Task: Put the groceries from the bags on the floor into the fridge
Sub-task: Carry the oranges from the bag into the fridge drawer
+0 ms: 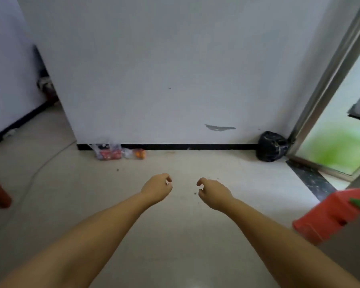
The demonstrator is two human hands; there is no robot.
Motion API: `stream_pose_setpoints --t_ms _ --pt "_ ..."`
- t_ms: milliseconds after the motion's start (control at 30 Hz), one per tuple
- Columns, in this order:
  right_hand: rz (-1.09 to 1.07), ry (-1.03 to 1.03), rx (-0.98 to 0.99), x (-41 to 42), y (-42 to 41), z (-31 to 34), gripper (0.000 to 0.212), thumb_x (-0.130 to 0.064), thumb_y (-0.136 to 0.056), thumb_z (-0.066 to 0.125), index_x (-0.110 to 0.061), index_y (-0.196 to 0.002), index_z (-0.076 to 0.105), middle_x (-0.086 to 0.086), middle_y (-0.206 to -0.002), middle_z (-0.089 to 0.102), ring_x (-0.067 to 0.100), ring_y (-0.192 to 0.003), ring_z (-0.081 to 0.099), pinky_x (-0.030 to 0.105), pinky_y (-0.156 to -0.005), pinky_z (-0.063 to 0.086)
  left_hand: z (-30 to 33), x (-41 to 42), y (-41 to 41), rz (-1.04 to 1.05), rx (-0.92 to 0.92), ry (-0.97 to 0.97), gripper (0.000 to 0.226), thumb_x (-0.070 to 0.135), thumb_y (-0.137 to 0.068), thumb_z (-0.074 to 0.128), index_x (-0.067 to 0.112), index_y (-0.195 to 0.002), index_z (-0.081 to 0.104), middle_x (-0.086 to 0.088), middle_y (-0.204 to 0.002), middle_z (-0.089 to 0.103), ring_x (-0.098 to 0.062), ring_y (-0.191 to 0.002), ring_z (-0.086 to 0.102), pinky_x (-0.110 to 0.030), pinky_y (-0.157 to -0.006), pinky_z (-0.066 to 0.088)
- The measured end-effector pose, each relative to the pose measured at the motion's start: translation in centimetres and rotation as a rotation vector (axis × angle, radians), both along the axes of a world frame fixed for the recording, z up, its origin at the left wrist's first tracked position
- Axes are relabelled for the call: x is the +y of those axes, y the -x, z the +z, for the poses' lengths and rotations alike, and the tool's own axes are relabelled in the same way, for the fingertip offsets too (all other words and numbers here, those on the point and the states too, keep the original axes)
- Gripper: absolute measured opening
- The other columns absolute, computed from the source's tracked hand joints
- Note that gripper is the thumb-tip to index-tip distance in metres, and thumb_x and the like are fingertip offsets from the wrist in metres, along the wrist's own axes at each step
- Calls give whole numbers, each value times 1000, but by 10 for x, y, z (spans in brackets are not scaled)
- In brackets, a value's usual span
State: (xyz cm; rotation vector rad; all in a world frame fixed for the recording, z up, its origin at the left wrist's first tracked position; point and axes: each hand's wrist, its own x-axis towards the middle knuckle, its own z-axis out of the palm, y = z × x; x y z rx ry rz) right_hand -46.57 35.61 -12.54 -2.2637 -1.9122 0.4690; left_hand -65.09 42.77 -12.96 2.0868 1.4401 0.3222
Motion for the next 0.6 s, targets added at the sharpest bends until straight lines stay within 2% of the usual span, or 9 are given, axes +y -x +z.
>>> stream_pose_setpoints --t_ms 67,133,200,300,500,600 --pt "63 -14 29 32 58 -8 36 -24 -98 38 -20 -133 44 6 -126 58 24 -107 57 34 -81 47 -6 20 70 71 30 7 28 18 -92 46 12 -116 59 -5 -97 61 -21 -82 56 -32 -77 48" --pt "139 3 31 63 109 -17 37 -25 -98 38 -20 -134 42 5 -131 54 24 -110 56 36 -87 48 -9 40 132 124 58 18 28 17 -92 46 12 -117 59 -2 -90 59 -20 -79 56 -31 -71 45" --pt "197 30 19 91 153 -23 37 -25 -98 38 -20 -135 41 5 -135 52 26 -113 55 39 -91 48 -10 59 186 167 98 27 29 18 -92 46 12 -118 58 -2 -89 57 -19 -77 54 -27 -67 40" --pt "234 53 22 124 205 -29 38 -27 -98 39 -21 -135 40 5 -135 52 26 -111 56 40 -90 49 -11 92 247 239 122 53 29 18 -92 47 12 -118 58 -1 -91 56 -18 -80 53 -26 -70 41" --pt "322 94 -68 190 240 -38 38 -26 -98 39 -20 -136 39 6 -136 51 26 -112 56 38 -90 49 -24 143 279 278 55 63 28 17 -92 46 11 -116 58 -8 -105 63 -21 -87 57 -30 -75 46" --pt "311 123 -84 236 238 -43 37 -26 -98 39 -19 -135 39 7 -133 52 27 -111 56 38 -88 48 -37 178 272 250 26 97 28 18 -91 46 12 -115 59 -4 -95 62 -18 -81 55 -29 -71 45"
